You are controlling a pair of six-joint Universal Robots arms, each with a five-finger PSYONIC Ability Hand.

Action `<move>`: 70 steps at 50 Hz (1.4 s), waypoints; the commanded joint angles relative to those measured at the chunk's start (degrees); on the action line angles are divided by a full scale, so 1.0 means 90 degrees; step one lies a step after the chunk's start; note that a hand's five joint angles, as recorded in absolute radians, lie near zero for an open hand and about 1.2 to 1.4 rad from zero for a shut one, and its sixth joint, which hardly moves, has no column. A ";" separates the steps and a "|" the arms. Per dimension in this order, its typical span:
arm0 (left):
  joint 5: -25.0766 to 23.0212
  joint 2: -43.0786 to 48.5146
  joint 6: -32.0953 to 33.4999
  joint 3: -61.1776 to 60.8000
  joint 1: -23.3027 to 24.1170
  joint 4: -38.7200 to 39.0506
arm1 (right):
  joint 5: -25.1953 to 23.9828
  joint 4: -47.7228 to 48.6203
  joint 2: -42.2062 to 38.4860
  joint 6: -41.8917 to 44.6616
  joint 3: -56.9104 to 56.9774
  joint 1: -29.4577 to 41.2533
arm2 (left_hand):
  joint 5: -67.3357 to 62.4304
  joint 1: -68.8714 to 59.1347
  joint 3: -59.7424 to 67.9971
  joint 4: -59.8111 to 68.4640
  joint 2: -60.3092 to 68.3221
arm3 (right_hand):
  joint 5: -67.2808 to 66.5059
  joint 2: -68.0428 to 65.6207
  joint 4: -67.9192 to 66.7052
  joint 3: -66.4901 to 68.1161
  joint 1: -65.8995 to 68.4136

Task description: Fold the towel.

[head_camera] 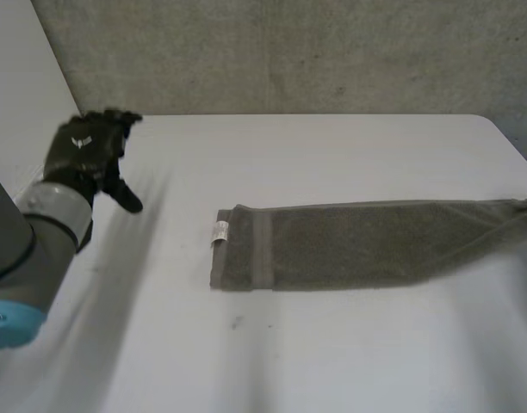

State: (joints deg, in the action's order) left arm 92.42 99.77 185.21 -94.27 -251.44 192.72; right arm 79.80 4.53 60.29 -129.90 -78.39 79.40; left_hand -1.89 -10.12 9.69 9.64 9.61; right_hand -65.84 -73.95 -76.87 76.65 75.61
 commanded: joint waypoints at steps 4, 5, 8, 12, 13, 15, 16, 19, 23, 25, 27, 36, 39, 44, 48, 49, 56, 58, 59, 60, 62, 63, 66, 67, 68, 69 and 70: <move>0.0043 -0.0030 -0.0071 0.2141 0.0369 -0.1772 | 0.0361 -0.0113 0.0089 -0.0108 0.1082 0.3312 | 0.0205 0.0008 0.0040 0.0045 0.0049 | -0.0462 -0.0672 -0.0347 0.0372 0.0488; 0.0044 -0.0030 -0.0071 0.2144 0.0370 -0.1775 | 0.0362 -0.0113 0.0088 -0.0108 0.1083 0.3316 | 0.0205 0.0008 0.0040 0.0045 0.0049 | -0.0462 -0.0672 -0.0347 0.0372 0.0488; 0.0073 -0.0030 -0.0129 0.2671 0.0448 -0.2360 | 0.0362 -0.0093 -0.0175 -0.0088 0.1269 0.4254 | 0.0205 0.0008 0.0040 0.0045 0.0049 | -0.0462 -0.0672 -0.0347 0.0372 0.0488; 0.0073 -0.0021 -0.0266 0.2730 0.0468 -0.2410 | 0.0293 -0.0084 -0.0701 -0.0098 0.1454 0.5315 | 0.0205 0.0008 0.0040 0.0045 0.0049 | -0.0462 -0.0672 -0.0347 0.0372 0.0488; 0.0083 -0.0001 -0.0324 0.2720 0.0468 -0.2410 | 0.0235 -0.0064 -0.0925 -0.0088 0.1493 0.5608 | 0.0205 0.0008 0.0040 0.0045 0.0049 | -0.0462 -0.0672 -0.0347 0.0372 0.0488; 0.0083 0.0038 -0.0354 0.2701 0.0468 -0.2410 | 0.0148 -0.0025 -0.1140 -0.0088 0.1552 0.5891 | 0.0205 0.0008 0.0040 0.0045 0.0049 | -0.0462 -0.0672 -0.0347 0.0372 0.0488; 0.0083 0.0057 -0.0364 0.2662 0.0477 -0.2410 | 0.0147 -0.0025 -0.1142 -0.0088 0.1552 0.5894 | 0.0205 0.0008 0.0040 0.0045 0.0049 | -0.0462 -0.0672 -0.0347 0.0372 0.0488; 0.0083 0.0106 -0.0354 0.2584 0.0487 -0.2410 | -0.0019 0.0004 -0.1552 -0.0088 0.1621 0.6334 | 0.0205 0.0008 0.0040 0.0045 0.0049 | -0.0462 -0.0672 -0.0347 0.0372 0.0488; 0.0083 0.0155 -0.0344 0.2496 0.0487 -0.2410 | -0.0078 -0.0025 -0.1952 -0.0049 0.1582 0.6646 | 0.0205 0.0008 0.0040 0.0045 0.0049 | -0.0462 -0.0672 -0.0347 0.0372 0.0488; 0.0073 0.0155 -0.0344 0.2476 0.0487 -0.2410 | -0.0078 -0.0044 -0.1992 -0.0030 0.1552 0.6685 | 0.0205 0.0008 0.0040 0.0045 0.0049 | -0.0462 -0.0672 -0.0347 0.0372 0.0488; 0.0073 0.0165 -0.0344 0.2457 0.0487 -0.2410 | -0.0078 -0.0064 -0.1992 -0.0030 0.1523 0.6695 | 0.0205 0.0008 0.0040 0.0045 0.0049 | -0.0462 -0.0672 -0.0347 0.0372 0.0488; 0.0053 0.0194 -0.0344 0.2447 0.0497 -0.2390 | 0.0010 0.0004 -0.0765 -0.0555 0.0823 0.6384 | 0.0205 0.0008 0.0040 0.0045 0.0049 | 0.7315 0.7106 0.7431 -0.7406 -0.7290; 0.0053 0.0233 -0.0344 0.2447 0.0516 -0.2390 | -0.0019 0.0189 -0.0081 -0.1237 0.0208 0.5761 | 0.0205 0.0008 0.0040 0.0045 0.0049 | 0.7315 0.7106 0.7431 -0.7406 -0.7290; 0.0053 0.0243 -0.0344 0.2447 0.0536 -0.2380 | -0.0058 0.0307 0.0643 -0.2234 -0.0720 0.4901 | 0.0205 0.0008 0.0040 0.0045 0.0049 | 0.7315 0.7106 0.7431 -0.7406 -0.7290; 0.0053 0.0272 -0.0344 0.2447 0.0546 -0.2380 | -0.0078 0.0346 0.0762 -0.2569 -0.1560 0.4081 | 0.0205 0.0008 0.0040 0.0045 0.0049 | 0.7315 0.7106 0.7431 -0.7406 -0.7290; 0.0053 0.0272 -0.0344 0.2447 0.0546 -0.2380 | -0.0078 0.0346 0.0762 -0.2569 -0.1563 0.4078 | 0.0205 0.0008 0.0040 0.0045 0.0049 | 0.7315 0.7106 0.7431 -0.7406 -0.7290; 0.0063 0.0321 -0.0354 0.2437 0.0653 -0.2380 | -0.0175 0.0775 0.0519 -0.2102 -0.2441 0.3171 | 0.0205 0.0008 0.0040 0.0045 0.0049 | 0.6140 0.5930 0.6255 -0.6230 -0.6114; 0.0054 0.0331 -0.0354 0.2437 0.0672 -0.2380 | -0.0185 0.0873 0.0431 -0.1945 -0.2471 0.3102 | 0.0205 0.0008 0.0040 0.0045 0.0049 | 0.4944 0.4735 0.5060 -0.5035 -0.4919; 0.0063 0.0350 -0.0354 0.2437 0.0673 -0.2380 | -0.0137 0.0932 0.0353 -0.1770 -0.2433 0.3082 | 0.0205 0.0008 0.0040 0.0045 0.0049 | 0.3693 0.3483 0.3808 -0.3784 -0.3667; 0.0063 0.0350 -0.0354 0.2437 0.0673 -0.2380 | -0.0137 0.0932 0.0352 -0.1768 -0.2432 0.3082 | 0.0205 0.0008 0.0040 0.0045 0.0049 | 0.3680 0.3471 0.3795 -0.3771 -0.3655; 0.0063 0.0360 -0.0354 0.2427 0.0682 -0.2380 | -0.0068 0.0971 0.0283 -0.1592 -0.2374 0.3072 | 0.0205 0.0008 0.0040 0.0045 0.0049 | 0.2017 0.1808 0.2132 -0.2108 -0.1991; 0.0063 0.0360 -0.0354 0.2427 0.0682 -0.2380 | -0.0039 0.0981 0.0216 -0.1418 -0.2248 0.3062 | 0.0205 0.0008 0.0040 0.0045 0.0049 | 0.0240 0.0031 0.0356 -0.0331 -0.0215; 0.0063 0.0360 -0.0354 0.2418 0.0692 -0.2380 | 0.0116 0.0933 0.0225 -0.1047 -0.1965 0.3091 | 0.0205 0.0008 0.0040 0.0045 0.0049 | -0.0462 -0.0672 -0.0347 0.0372 0.0488; 0.0063 0.0360 -0.0354 0.2398 0.0702 -0.2380 | 0.0117 0.0923 0.0283 -0.0900 -0.1838 0.3159 | 0.0205 0.0008 0.0040 0.0045 0.0049 | -0.0462 -0.0672 -0.0347 0.0372 0.0488; 0.0063 0.0360 -0.0354 0.2398 0.0702 -0.2380 | 0.0117 0.0922 0.0283 -0.0899 -0.1836 0.3160 | 0.0205 0.0008 0.0040 0.0045 0.0049 | -0.0462 -0.0672 -0.0347 0.0372 0.0488; 0.0063 0.0360 -0.0354 0.2398 0.0721 -0.2380 | 0.0117 0.0942 0.0332 -0.0744 -0.1691 0.3170 | 0.0205 0.0008 0.0040 0.0045 0.0049 | -0.0462 -0.0672 -0.0347 0.0372 0.0488; 0.0054 0.0351 -0.0354 0.2398 0.0721 -0.2380 | 0.0117 0.0942 0.0332 -0.0743 -0.1690 0.3170 | 0.0205 0.0008 0.0040 0.0045 0.0049 | -0.0462 -0.0672 -0.0347 0.0372 0.0488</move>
State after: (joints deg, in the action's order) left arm 92.99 103.01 182.02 -72.51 -245.19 171.30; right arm 79.97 13.21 62.49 -141.00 -97.63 106.92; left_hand -1.94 -10.12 9.62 9.53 9.48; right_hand -66.36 -75.95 -76.87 76.76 73.49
